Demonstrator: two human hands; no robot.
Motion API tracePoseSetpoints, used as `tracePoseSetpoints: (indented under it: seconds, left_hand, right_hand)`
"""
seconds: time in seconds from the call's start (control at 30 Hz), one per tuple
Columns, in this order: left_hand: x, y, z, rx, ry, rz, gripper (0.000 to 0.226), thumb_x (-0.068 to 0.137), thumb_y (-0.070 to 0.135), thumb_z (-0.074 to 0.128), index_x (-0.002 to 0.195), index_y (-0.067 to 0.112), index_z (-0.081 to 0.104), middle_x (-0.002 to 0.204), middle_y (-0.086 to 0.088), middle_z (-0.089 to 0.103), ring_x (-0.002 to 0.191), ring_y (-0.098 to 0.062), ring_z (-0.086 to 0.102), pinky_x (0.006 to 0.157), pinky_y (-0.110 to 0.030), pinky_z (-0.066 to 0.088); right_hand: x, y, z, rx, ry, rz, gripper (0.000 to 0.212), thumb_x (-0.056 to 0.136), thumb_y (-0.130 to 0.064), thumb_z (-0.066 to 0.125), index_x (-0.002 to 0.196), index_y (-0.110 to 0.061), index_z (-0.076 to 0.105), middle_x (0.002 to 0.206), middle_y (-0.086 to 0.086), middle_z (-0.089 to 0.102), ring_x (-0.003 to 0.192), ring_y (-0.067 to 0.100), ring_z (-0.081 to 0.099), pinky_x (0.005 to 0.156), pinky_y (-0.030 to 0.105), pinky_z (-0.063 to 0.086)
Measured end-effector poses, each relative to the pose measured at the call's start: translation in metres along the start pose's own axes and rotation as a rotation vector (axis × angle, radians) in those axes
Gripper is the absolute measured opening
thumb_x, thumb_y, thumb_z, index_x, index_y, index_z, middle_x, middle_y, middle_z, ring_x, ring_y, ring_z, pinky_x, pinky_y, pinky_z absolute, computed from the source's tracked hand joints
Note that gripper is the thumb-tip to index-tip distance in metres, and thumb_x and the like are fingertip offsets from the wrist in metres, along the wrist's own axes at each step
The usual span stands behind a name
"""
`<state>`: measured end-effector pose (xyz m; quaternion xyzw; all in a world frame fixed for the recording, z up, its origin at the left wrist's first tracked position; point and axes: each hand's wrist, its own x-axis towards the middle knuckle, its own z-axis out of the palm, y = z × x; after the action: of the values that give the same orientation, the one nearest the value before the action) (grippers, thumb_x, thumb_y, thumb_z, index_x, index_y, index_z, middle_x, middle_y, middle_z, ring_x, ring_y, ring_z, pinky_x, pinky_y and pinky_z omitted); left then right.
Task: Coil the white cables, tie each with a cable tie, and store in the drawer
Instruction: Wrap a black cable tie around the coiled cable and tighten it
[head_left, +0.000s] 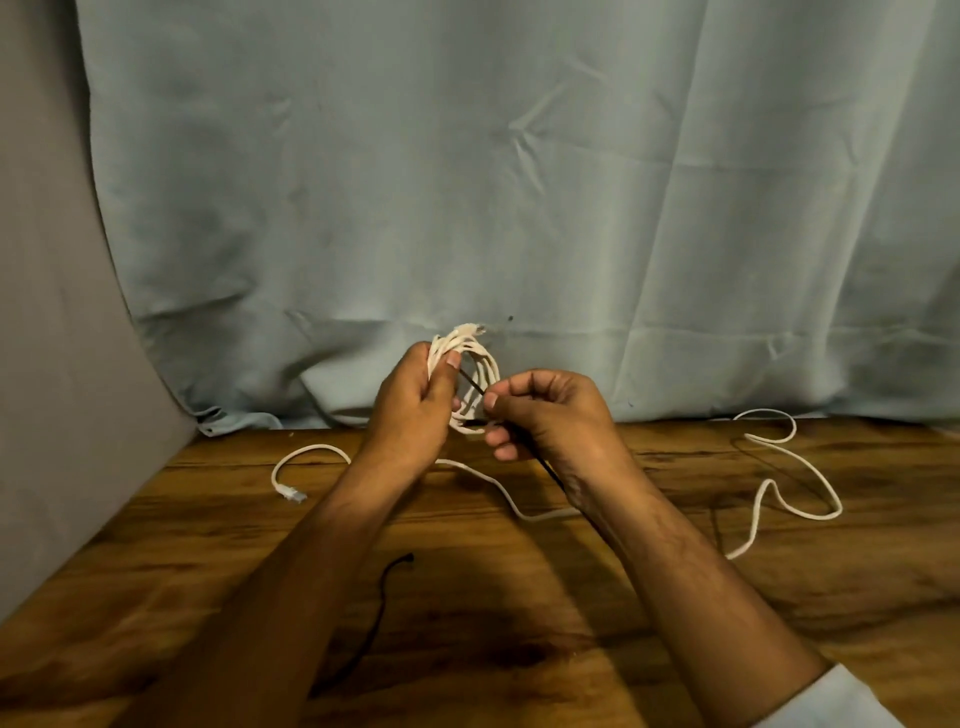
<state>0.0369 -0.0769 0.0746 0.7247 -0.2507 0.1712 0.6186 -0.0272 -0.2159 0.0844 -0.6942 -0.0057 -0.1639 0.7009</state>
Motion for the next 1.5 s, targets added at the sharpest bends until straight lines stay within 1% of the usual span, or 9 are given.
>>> tracePoseSetpoints:
  seconds: [0.17,0.37,0.53,0.7,0.83,1.07,1.2,1.3,1.5]
  left_hand:
    - [-0.001,-0.005,0.002,-0.059,-0.089,0.007,0.026,0.109,0.035,0.042,0.115,0.021,0.063,0.075,0.006,0.059,0.072,-0.005,0.058,0.072,-0.027,0.049]
    - [-0.003,-0.002,0.001,-0.067,-0.106,0.052,0.025,0.109,0.035,0.037,0.118,0.021,0.056,0.076,0.007,0.056,0.072,-0.001,0.057,0.068,-0.015,0.047]
    - [-0.007,-0.001,0.007,-0.054,-0.14,0.03,0.028,0.108,0.042,0.036,0.127,0.023,0.044,0.079,0.003,0.056,0.072,-0.003,0.056,0.069,-0.023,0.048]
    - [-0.007,0.001,0.008,-0.019,-0.008,0.017,0.029,0.109,0.044,0.029,0.115,0.022,0.046,0.078,0.002,0.053,0.07,-0.008,0.052,0.06,-0.012,0.043]
    - [-0.006,0.001,0.008,-0.001,0.085,0.003,0.029,0.11,0.042,0.03,0.109,0.018,0.047,0.075,-0.001,0.053,0.067,-0.011,0.05,0.051,-0.009,0.039]
    - [-0.006,-0.001,0.014,-0.051,0.095,-0.025,0.023,0.109,0.038,0.038,0.1,0.019,0.048,0.075,0.001,0.057,0.063,-0.001,0.054,0.056,-0.015,0.043]
    - [-0.011,-0.002,0.022,-0.017,0.1,0.013,0.022,0.108,0.035,0.042,0.094,0.018,0.047,0.067,0.002,0.053,0.057,-0.007,0.051,0.053,-0.019,0.041]
    - [-0.018,0.002,0.03,-0.086,0.066,-0.002,0.018,0.108,0.032,0.044,0.092,0.024,0.045,0.06,0.005,0.051,0.044,-0.001,0.048,0.043,-0.017,0.041]
    - [-0.015,0.001,0.029,-0.085,0.082,-0.031,0.015,0.108,0.035,0.041,0.116,0.023,0.048,0.074,0.005,0.06,0.057,0.004,0.059,0.053,-0.013,0.045]
  right_hand:
    - [0.0,0.003,-0.003,-0.108,0.09,0.044,0.004,0.094,-0.002,0.071,0.091,-0.003,0.073,0.075,0.011,0.075,0.053,0.015,0.067,0.05,0.027,0.056]
    - [-0.002,-0.002,-0.002,-0.093,0.066,0.013,0.006,0.094,-0.001,0.069,0.09,-0.002,0.073,0.074,0.011,0.075,0.053,0.015,0.067,0.049,0.026,0.056]
    - [-0.003,-0.003,0.001,-0.06,0.047,-0.033,0.005,0.097,-0.006,0.069,0.095,-0.003,0.073,0.079,0.015,0.077,0.055,0.016,0.067,0.05,0.026,0.055]
    - [-0.006,-0.002,0.005,-0.037,0.017,-0.03,0.007,0.095,-0.006,0.071,0.089,-0.008,0.072,0.069,0.005,0.074,0.051,0.015,0.065,0.046,0.024,0.052]
    - [-0.01,0.002,0.017,0.063,0.036,-0.038,0.005,0.095,-0.003,0.07,0.091,-0.004,0.071,0.066,0.004,0.073,0.048,0.012,0.061,0.043,0.023,0.049]
    - [-0.015,0.008,0.033,0.179,0.088,-0.023,0.016,0.098,-0.002,0.064,0.086,-0.008,0.071,0.068,0.003,0.072,0.046,0.008,0.055,0.042,0.021,0.042]
    - [-0.014,0.011,0.038,0.352,0.154,0.091,0.026,0.097,0.0,0.063,0.075,-0.013,0.071,0.061,0.0,0.067,0.047,0.006,0.051,0.044,0.019,0.038]
    - [-0.01,0.012,0.038,0.479,0.184,0.187,0.028,0.096,0.001,0.061,0.072,-0.012,0.068,0.055,0.0,0.061,0.041,0.005,0.047,0.039,0.017,0.034]
    - [-0.005,0.011,0.032,0.627,0.074,0.197,0.025,0.098,0.007,0.049,0.082,-0.008,0.062,0.06,0.002,0.06,0.046,0.005,0.047,0.04,0.016,0.031]
